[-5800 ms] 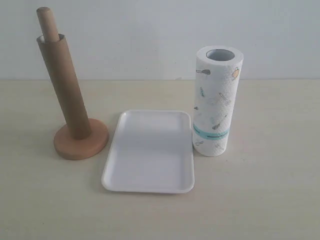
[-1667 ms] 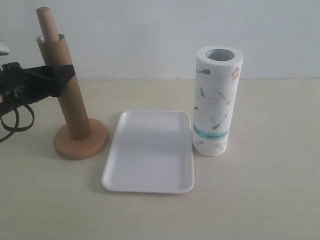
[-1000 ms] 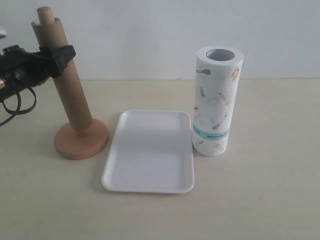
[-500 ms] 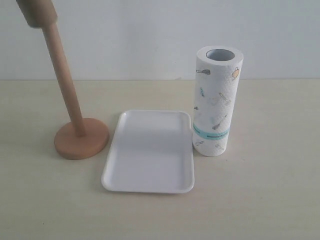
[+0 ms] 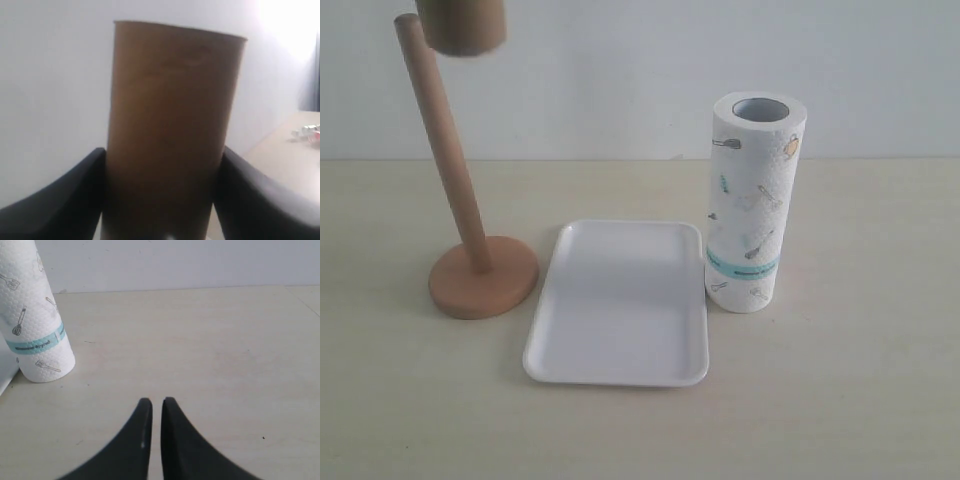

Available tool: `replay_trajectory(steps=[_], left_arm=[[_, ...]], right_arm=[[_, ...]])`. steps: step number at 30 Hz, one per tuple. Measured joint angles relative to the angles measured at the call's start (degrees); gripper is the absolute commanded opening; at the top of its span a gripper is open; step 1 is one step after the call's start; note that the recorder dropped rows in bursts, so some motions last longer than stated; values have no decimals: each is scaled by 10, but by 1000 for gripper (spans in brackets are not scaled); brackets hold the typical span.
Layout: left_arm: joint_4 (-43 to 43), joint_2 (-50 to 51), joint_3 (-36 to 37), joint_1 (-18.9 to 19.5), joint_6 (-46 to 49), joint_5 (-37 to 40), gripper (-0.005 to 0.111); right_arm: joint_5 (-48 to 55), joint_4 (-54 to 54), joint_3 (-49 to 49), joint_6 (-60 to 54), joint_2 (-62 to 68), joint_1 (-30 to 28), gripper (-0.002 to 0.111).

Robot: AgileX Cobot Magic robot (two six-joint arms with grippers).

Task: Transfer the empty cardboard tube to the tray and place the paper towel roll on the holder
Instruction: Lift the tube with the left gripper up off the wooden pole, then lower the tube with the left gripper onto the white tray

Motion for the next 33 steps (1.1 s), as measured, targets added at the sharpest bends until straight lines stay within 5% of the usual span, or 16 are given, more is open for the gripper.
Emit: replay_trajectory(steps=[3, 7, 14, 26, 30, 33], left_arm=[[4, -2, 91, -92, 8, 100, 4], [-36, 45, 192, -158, 10, 191, 4], [-129, 159, 188, -165, 4, 255, 4], [-258, 264, 67, -165, 13, 336, 4], [-370, 264, 54, -165, 131, 392, 4], [-521, 275, 29, -162, 319, 491, 4]], right_arm=[[0, 0, 0, 0, 0, 0, 7], [0, 0, 0, 0, 0, 0, 7], [0, 0, 0, 0, 0, 0, 7], [0, 0, 0, 0, 0, 0, 7], [0, 0, 0, 0, 0, 0, 7], [0, 0, 0, 0, 0, 0, 7]])
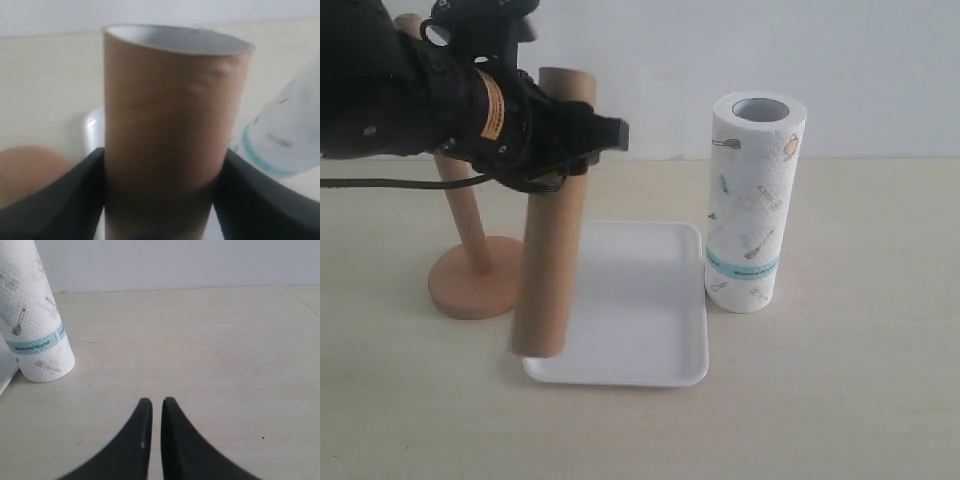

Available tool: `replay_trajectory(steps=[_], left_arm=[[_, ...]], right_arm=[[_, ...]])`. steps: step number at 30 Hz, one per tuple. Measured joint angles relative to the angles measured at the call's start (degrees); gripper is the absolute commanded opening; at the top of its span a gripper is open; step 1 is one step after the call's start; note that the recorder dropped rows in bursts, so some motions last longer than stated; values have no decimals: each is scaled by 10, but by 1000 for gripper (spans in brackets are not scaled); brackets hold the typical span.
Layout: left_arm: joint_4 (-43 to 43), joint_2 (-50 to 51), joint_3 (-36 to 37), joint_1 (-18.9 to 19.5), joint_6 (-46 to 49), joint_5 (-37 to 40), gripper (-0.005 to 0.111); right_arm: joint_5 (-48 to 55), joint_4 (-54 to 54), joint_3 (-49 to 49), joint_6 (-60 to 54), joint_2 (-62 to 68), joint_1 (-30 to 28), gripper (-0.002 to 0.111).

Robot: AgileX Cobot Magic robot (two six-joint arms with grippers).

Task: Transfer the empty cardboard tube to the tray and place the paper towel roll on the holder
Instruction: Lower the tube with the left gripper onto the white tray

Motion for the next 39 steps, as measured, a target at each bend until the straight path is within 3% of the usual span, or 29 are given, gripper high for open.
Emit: replay_trajectory(steps=[4, 7, 12, 19, 22, 28, 39], left_arm=[[-210, 33, -72, 19, 263, 160, 4], [-299, 55, -122, 25, 345, 197, 4], [-336, 96, -213, 27, 377, 237, 4], [-353, 209, -375, 42, 383, 413, 4], [-393, 259, -425, 63, 404, 454, 4], [-553, 330, -477, 101, 452, 466, 4], [-568, 386, -494, 108, 457, 441, 4]], right_arm=[[0, 0, 0, 0, 0, 0, 7], [0, 0, 0, 0, 0, 0, 7], [0, 0, 0, 0, 0, 0, 7], [0, 0, 0, 0, 0, 0, 7], [0, 0, 0, 0, 0, 0, 7], [0, 0, 0, 0, 0, 0, 7], [0, 0, 0, 0, 0, 0, 7]])
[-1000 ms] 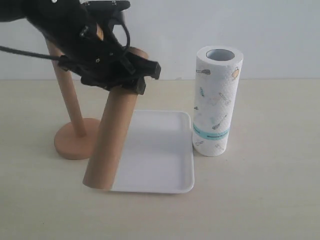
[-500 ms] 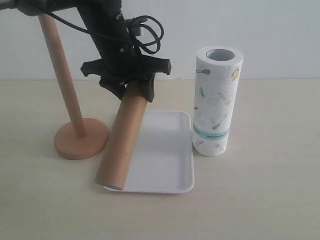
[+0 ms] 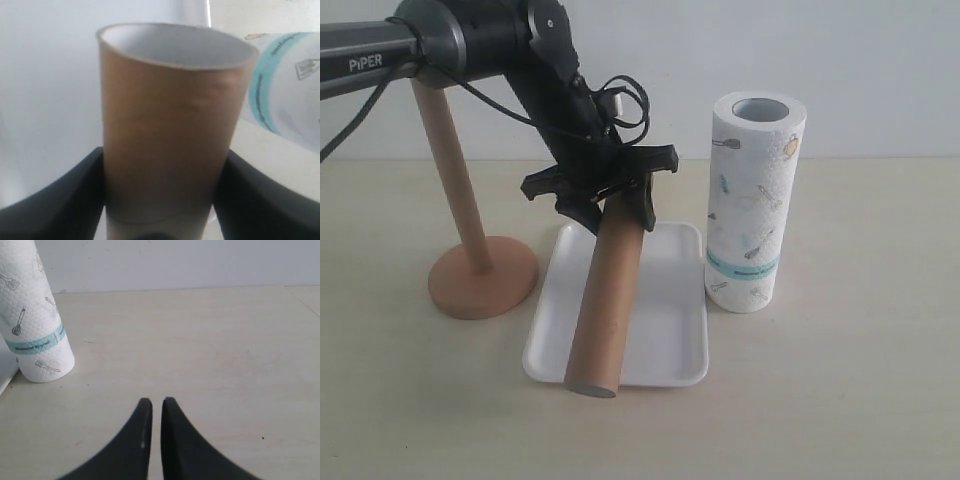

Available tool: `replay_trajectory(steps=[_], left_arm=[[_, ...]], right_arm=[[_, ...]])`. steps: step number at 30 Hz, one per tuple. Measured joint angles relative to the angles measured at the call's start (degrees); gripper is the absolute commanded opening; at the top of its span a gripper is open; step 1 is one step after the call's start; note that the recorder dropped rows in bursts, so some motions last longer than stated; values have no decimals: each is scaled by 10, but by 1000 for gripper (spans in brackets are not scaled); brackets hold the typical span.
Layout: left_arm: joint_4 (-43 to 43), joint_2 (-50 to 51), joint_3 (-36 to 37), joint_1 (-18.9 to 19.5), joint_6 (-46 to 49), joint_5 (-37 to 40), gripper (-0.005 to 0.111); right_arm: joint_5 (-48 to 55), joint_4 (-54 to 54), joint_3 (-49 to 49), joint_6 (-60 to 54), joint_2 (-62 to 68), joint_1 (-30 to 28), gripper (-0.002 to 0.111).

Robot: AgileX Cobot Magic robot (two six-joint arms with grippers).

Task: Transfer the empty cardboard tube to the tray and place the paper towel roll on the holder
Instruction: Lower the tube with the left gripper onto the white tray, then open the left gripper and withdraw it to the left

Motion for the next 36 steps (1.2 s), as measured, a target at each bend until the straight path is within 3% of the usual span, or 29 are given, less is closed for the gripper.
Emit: replay_trajectory(steps=[11, 17, 20, 36], left_arm=[[-29, 17, 0, 40, -13, -25, 8], [-41, 19, 0, 47, -14, -25, 47], [-69, 28, 0, 47, -14, -24, 61], [-104, 54, -17, 47, 0, -32, 61]], right_arm=[[0, 0, 0, 0, 0, 0, 7], [0, 0, 0, 0, 0, 0, 7], [0, 0, 0, 0, 0, 0, 7], [0, 0, 0, 0, 0, 0, 7]])
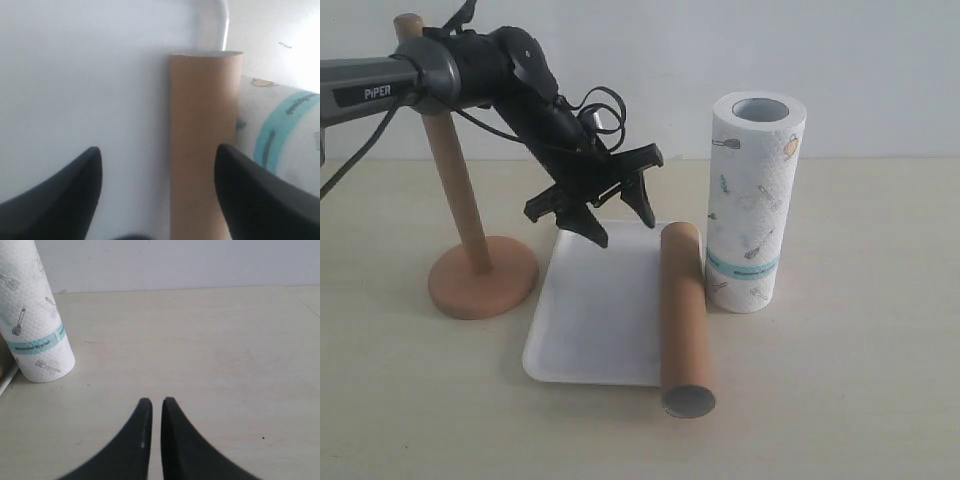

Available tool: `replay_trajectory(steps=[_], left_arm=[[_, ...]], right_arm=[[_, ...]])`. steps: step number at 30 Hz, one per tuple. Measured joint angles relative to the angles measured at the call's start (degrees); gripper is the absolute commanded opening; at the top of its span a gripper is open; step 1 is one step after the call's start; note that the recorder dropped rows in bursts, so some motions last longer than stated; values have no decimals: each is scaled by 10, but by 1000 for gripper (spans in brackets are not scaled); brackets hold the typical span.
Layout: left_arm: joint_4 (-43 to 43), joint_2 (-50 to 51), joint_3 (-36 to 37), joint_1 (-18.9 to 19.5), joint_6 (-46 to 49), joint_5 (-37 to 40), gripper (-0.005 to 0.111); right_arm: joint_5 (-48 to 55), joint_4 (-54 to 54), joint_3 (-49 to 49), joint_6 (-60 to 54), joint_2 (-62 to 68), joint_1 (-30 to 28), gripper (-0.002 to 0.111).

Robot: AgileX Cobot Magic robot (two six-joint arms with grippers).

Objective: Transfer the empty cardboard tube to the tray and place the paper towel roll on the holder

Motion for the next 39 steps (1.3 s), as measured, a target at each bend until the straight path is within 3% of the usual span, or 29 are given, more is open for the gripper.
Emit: replay_trajectory(steps=[3, 7, 17, 22, 31, 34, 39], left_arm=[[0, -14, -23, 0, 4, 10, 48], [0, -42, -61, 1, 20, 45, 6], [8, -143, -127, 2, 113, 60, 4], [111, -257, -144, 3, 120, 56, 4], [162, -493, -144, 4, 173, 59, 4], [184, -543, -127, 4, 179, 61, 4], [251, -674, -16, 4, 179, 61, 4]], right_arm=[[0, 0, 0, 0, 0, 0, 7], [0, 0, 0, 0, 0, 0, 7], [0, 0, 0, 0, 0, 0, 7], [0, 0, 0, 0, 0, 0, 7], [0, 0, 0, 0, 0, 0, 7], [0, 0, 0, 0, 0, 0, 7], [0, 0, 0, 0, 0, 0, 7]])
